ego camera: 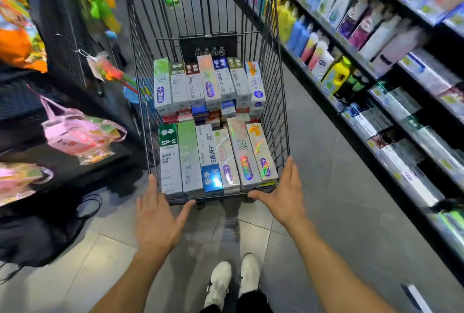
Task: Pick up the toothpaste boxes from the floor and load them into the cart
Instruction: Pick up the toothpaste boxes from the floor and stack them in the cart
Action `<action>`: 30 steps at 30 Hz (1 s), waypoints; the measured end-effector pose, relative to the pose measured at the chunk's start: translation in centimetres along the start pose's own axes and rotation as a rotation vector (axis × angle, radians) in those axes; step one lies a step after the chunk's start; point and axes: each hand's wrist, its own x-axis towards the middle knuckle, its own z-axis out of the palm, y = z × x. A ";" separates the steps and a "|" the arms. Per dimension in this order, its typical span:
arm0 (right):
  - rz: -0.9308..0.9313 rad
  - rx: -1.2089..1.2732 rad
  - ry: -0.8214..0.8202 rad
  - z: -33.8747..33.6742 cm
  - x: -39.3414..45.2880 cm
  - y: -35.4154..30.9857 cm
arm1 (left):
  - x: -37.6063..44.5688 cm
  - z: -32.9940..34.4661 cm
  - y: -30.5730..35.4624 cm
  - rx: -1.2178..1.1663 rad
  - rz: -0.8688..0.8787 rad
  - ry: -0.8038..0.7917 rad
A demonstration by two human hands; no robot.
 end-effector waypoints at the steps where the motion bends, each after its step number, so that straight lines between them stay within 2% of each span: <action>1: 0.010 0.002 -0.005 -0.1 -0.3 0.2 | -0.5 -0.1 0.2 0.004 0.001 -0.005; 10: 0.031 -0.074 -0.048 -1.5 -2.8 2.2 | -5.2 -0.8 1.8 0.091 0.000 -0.067; 15: 0.084 -0.093 -0.023 -2.0 -5.0 2.8 | -7.6 -0.5 1.9 0.159 0.051 -0.164; 17: 0.086 -0.104 0.004 -2.3 -6.1 3.1 | -8.5 -0.8 2.2 0.162 0.123 -0.162; 20: 0.146 -0.044 0.018 -3.6 -8.6 5.5 | -7.9 0.1 1.3 0.188 0.268 -0.187; 23: 0.270 0.021 0.122 -5.5 -12.6 10.7 | -7.6 1.0 3.8 0.229 0.469 -0.147; 24: 0.321 0.034 0.169 -6.3 -14.3 12.8 | -8.0 0.9 5.9 0.204 0.549 -0.105; 30: 0.698 0.151 0.431 -10.4 -29.4 25.0 | -13.8 1.0 24.6 0.183 1.179 -0.191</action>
